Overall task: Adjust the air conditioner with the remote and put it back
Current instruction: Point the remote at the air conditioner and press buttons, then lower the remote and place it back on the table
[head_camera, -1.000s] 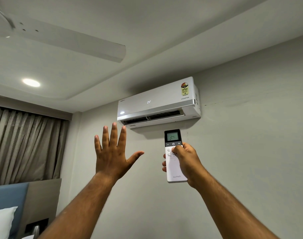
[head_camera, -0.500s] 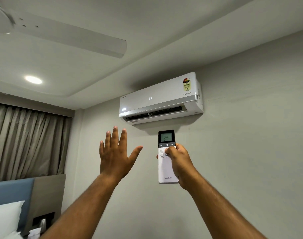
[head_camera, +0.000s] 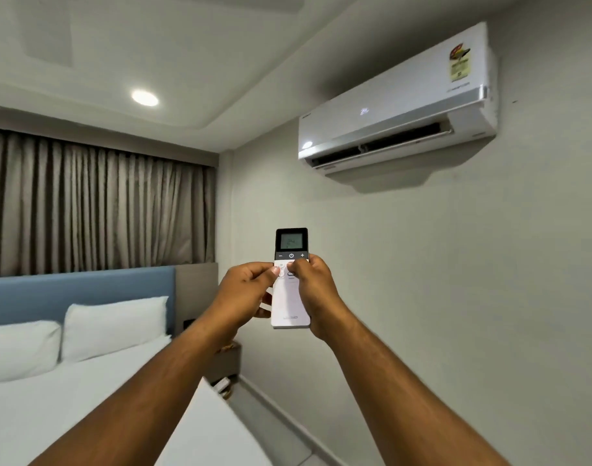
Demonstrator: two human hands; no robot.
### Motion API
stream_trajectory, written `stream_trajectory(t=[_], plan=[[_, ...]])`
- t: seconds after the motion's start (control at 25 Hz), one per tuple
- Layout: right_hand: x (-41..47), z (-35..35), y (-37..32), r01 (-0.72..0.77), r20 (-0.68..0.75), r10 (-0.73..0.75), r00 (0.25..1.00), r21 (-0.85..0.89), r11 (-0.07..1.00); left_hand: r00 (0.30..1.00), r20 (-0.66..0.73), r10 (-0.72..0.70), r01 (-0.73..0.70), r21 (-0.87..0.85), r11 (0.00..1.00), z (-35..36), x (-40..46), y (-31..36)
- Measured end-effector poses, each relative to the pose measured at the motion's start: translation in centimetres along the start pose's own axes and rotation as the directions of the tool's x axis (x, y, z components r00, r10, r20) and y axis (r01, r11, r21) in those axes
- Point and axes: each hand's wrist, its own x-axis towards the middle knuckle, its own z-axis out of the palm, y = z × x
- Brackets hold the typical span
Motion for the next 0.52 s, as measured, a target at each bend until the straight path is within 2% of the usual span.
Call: stream_trajectory(t=[0.12, 0.24, 0.52], plan=[[-0.8, 4.0, 3.0, -0.098, 0.096, 0.092, 0.991, 0.063, 0.993, 0.981, -0.127, -0.146, 0.142, -0.045, 0.989, -3.1, -2.5, -2.5], [-1.7, 7.2, 6.3, -0.169, 0.175, 0.152, 0.973, 0.082, 0.982, 0.947, -0.212, -0.24, 0.241, -0.02, 0.97, -5.8, -5.2, -5.2], [-5.9, 13.6, 15.8, -0.315, 0.38, 0.308, 0.872, -0.043, 0.948, 0.812, -0.343, -0.473, 0.491, -0.038, 0.871, -10.6, -13.7, -12.7]])
